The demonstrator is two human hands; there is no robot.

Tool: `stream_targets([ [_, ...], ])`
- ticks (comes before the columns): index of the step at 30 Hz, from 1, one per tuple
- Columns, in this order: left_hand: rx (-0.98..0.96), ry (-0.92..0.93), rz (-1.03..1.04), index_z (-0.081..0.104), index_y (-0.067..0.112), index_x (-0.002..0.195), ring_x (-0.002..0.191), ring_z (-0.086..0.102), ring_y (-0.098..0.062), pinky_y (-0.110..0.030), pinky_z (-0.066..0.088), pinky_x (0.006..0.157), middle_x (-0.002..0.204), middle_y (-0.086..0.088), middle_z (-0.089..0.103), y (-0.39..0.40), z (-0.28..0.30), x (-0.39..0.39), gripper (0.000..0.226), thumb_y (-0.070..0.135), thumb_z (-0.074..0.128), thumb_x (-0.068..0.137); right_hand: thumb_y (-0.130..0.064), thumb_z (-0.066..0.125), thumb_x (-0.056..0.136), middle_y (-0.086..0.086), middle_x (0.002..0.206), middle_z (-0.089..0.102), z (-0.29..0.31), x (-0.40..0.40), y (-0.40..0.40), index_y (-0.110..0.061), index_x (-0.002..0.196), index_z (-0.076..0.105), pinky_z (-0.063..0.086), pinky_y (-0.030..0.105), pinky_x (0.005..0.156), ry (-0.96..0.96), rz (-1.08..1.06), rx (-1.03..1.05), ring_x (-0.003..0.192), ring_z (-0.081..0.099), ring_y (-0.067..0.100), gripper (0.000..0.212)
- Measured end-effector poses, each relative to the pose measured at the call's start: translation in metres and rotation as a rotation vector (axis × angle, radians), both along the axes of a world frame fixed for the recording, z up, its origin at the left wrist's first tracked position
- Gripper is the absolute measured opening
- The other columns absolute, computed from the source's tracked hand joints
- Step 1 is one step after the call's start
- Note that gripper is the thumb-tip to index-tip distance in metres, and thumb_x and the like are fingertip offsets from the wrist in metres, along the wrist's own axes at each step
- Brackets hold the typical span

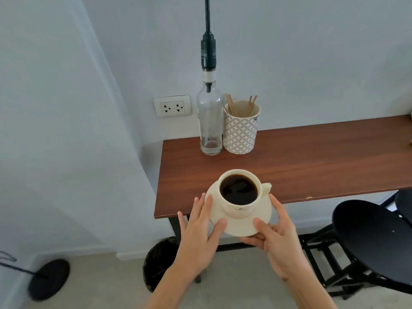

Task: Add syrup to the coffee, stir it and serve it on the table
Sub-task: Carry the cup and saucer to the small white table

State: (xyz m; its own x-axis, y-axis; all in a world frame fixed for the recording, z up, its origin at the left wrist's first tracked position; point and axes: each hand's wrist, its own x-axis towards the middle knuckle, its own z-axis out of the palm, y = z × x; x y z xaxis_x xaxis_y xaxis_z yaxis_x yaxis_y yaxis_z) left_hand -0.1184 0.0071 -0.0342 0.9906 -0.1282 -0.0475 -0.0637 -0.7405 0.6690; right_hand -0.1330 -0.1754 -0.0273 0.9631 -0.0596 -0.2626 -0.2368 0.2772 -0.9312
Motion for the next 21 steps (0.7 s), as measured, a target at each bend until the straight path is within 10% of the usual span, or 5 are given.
stream_targets([
  [7,-0.369,-0.075,0.239,0.018,0.045,0.154,0.144,0.023,0.015,-0.025,0.022,0.123,0.148,0.043,0.033,0.0,0.029,-0.051,0.075,0.049,0.059,0.091,0.006,0.055,0.094,0.024,0.117,0.069,0.035,-0.005,-0.014,-0.042,0.137,0.041,0.064,0.043,0.06,-0.036,0.272,0.002,0.087,0.076,0.035,0.065],
  [11,-0.669,-0.083,0.482,0.042,0.033,0.148,0.116,0.068,-0.005,-0.025,0.054,0.1,0.129,0.018,0.067,0.002,0.036,-0.092,0.069,0.017,0.074,0.089,0.005,0.056,0.094,0.018,0.107,0.074,0.048,-0.015,-0.01,-0.042,0.134,0.045,0.064,0.043,0.06,-0.035,0.432,0.002,0.087,0.076,0.036,0.062],
  [21,-0.835,-0.229,0.885,0.035,0.019,0.154,0.09,0.079,-0.023,-0.031,0.062,0.075,0.097,0.029,0.077,0.03,0.05,-0.248,0.08,0.0,0.074,0.087,0.005,0.057,0.092,0.02,0.114,0.072,0.062,-0.1,0.059,-0.038,0.144,0.042,0.064,0.043,0.059,-0.022,0.833,0.006,0.087,0.076,0.04,0.069],
])
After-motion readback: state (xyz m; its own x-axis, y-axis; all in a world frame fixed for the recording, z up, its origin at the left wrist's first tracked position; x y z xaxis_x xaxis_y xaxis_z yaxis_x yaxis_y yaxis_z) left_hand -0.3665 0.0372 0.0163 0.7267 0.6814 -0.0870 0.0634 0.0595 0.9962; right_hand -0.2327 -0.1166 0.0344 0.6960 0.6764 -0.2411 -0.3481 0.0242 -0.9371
